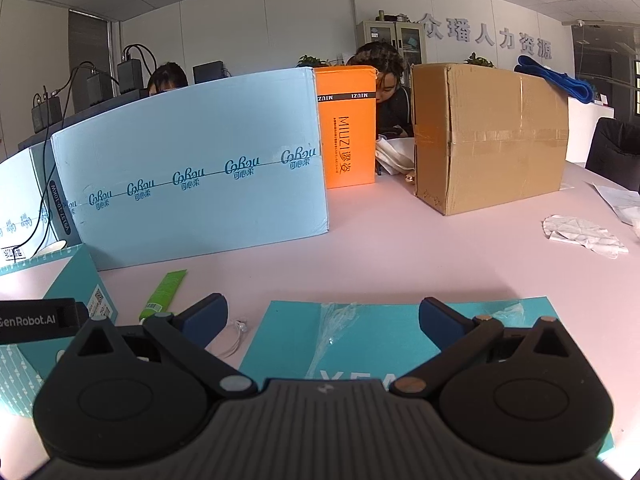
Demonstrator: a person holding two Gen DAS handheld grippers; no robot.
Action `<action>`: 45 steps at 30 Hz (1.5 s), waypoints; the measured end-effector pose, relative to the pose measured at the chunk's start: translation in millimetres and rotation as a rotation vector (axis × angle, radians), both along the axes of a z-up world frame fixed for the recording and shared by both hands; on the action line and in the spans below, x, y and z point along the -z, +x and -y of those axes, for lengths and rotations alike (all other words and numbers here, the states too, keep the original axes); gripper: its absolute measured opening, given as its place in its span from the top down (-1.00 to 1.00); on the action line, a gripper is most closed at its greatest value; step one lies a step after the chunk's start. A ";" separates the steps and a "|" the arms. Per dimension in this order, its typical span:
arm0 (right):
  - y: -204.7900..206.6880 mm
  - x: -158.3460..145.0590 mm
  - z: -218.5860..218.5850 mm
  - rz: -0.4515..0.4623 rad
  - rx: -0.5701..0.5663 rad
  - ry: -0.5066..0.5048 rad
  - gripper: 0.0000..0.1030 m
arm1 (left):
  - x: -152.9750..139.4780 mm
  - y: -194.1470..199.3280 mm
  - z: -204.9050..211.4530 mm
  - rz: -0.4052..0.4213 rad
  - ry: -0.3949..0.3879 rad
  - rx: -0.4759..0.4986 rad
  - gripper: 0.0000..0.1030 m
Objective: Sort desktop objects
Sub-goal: 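Move both open tools over the teal YEARCON board with clear film, then close the left tool on the clear film while the right tool pinches it too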
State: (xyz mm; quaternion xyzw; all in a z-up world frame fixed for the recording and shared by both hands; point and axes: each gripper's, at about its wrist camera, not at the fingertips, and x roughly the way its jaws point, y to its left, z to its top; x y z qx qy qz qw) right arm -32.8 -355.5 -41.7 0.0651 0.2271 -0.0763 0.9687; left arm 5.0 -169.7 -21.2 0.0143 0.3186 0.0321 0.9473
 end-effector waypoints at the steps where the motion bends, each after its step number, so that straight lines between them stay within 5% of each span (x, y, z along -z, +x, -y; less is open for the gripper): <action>1: -1.2 0.1 2.6 0.001 0.009 0.002 -1.00 | 0.4 0.1 2.3 0.000 0.002 0.011 -0.99; 45: -12.1 13.6 64.1 -0.076 0.259 -0.018 -1.00 | 41.8 20.6 66.1 -0.250 0.029 0.248 -0.99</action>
